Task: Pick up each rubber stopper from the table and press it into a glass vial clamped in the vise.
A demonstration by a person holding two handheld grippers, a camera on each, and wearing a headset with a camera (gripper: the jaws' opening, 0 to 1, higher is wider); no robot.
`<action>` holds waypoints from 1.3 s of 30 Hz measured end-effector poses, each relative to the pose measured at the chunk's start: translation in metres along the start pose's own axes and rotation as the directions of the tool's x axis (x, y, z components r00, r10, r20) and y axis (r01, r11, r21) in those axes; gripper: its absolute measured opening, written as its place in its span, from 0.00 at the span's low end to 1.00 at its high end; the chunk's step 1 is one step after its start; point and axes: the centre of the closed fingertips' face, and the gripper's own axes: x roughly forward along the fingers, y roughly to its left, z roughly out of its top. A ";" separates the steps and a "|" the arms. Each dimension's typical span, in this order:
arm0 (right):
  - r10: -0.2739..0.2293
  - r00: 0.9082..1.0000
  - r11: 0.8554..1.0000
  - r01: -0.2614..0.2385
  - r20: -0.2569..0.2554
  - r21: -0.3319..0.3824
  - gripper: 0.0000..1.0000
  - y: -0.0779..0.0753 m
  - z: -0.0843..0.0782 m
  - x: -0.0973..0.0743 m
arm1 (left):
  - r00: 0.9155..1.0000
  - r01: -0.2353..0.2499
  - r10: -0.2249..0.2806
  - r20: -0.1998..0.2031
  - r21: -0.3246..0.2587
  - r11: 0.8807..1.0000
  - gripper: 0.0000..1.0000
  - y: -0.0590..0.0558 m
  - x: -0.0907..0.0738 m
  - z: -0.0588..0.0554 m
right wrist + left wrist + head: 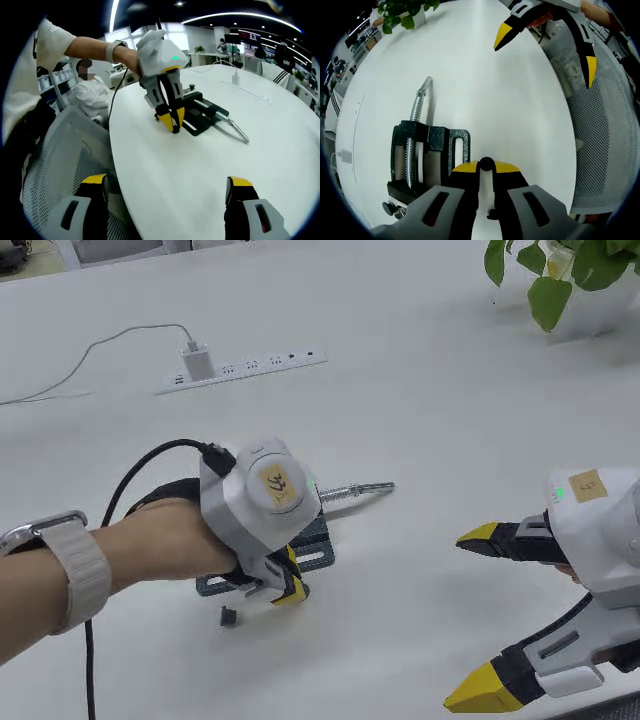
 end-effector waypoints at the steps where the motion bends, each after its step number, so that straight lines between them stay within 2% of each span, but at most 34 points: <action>1: 0.001 1.000 1.000 -0.001 -0.002 -0.001 0.96 0.000 -0.001 0.000 | 1.000 0.001 -0.001 0.002 0.000 1.000 0.06 0.000 0.000 0.001; 12: 0.003 1.000 1.000 -0.003 -0.002 0.001 0.96 0.001 -0.001 0.001 | 1.000 0.010 -0.011 -0.013 -0.005 1.000 0.06 -0.001 0.002 -0.001; 16: 0.004 1.000 1.000 -0.004 0.006 0.000 0.96 0.002 0.001 0.003 | 1.000 0.007 -0.008 -0.009 -0.034 0.999 0.05 -0.001 0.001 -0.001; 22: 0.009 1.000 1.000 -0.009 0.006 -0.003 0.96 0.003 0.003 0.007 | 1.000 -0.011 0.012 0.010 -0.120 0.993 0.05 0.000 0.001 -0.001; 25: 0.015 1.000 1.000 -0.015 0.001 -0.006 0.96 0.006 0.003 0.009 | 0.999 -0.019 0.025 0.031 -0.180 0.983 0.04 0.001 0.000 -0.002; 27: 0.017 1.000 1.000 -0.017 0.001 -0.008 0.96 0.006 0.003 0.010 | 0.999 -0.021 0.030 0.042 -0.200 0.980 0.04 0.001 -0.001 -0.003; 30: 0.020 1.000 1.000 -0.020 0.000 -0.011 0.96 0.007 0.005 0.010 | 0.996 -0.005 0.027 0.084 -0.256 0.967 0.04 -0.001 -0.002 -0.002; 32: 0.019 1.000 1.000 -0.019 0.002 -0.013 0.96 0.007 0.006 0.010 | 0.992 0.007 0.032 0.120 -0.306 0.952 0.04 -0.001 -0.004 0.001; 34: 0.017 1.000 1.000 -0.017 0.006 -0.013 0.96 0.006 0.007 0.010 | 0.985 0.016 0.046 0.168 -0.350 0.937 0.04 0.000 -0.010 0.006; 37: 0.013 1.000 1.000 -0.012 0.009 -0.016 0.95 0.005 0.009 0.011 | 0.968 0.056 0.058 0.245 -0.433 0.900 0.04 0.001 -0.020 0.011; 38: 0.010 1.000 1.000 -0.010 0.012 -0.018 0.95 0.005 0.010 0.011 | 0.958 0.080 0.064 0.280 -0.472 0.878 0.04 0.001 -0.025 0.012; 39: 0.009 1.000 1.000 -0.009 0.015 -0.019 0.95 0.005 0.011 0.011 | 0.951 0.096 0.066 0.301 -0.493 0.865 0.04 0.000 -0.027 0.014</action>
